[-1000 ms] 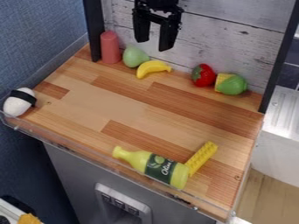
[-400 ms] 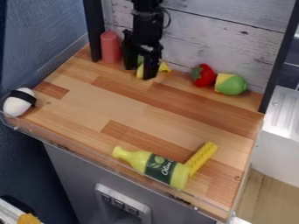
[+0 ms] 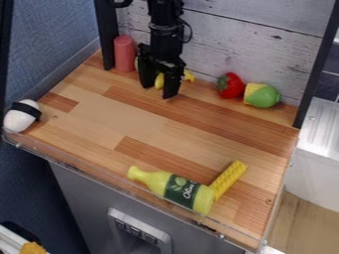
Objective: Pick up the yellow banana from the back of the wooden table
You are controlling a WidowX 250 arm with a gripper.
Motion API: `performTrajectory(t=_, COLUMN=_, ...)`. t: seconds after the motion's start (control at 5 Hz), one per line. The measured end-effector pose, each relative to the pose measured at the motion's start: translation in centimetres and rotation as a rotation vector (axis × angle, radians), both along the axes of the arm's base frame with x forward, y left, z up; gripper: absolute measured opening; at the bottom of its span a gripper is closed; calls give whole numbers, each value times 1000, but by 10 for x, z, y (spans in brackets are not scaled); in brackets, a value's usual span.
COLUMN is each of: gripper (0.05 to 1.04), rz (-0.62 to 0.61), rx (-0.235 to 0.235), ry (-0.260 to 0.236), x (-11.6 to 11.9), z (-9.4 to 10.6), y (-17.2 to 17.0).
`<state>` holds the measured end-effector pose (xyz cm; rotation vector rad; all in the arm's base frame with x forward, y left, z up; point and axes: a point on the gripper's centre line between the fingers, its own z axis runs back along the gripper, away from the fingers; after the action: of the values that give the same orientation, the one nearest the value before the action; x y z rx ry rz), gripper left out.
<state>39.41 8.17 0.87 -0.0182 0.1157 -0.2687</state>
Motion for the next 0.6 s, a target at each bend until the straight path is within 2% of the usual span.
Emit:
performTrajectory(t=0.4, gripper=393, rz=11, rx=-1, ry=-21, x=-4, z=-3, y=-2)
performTrajectory(t=0.6, gripper=179, rz=-9, rx=-4, ry=-32, x=-7, z=-3, y=-3)
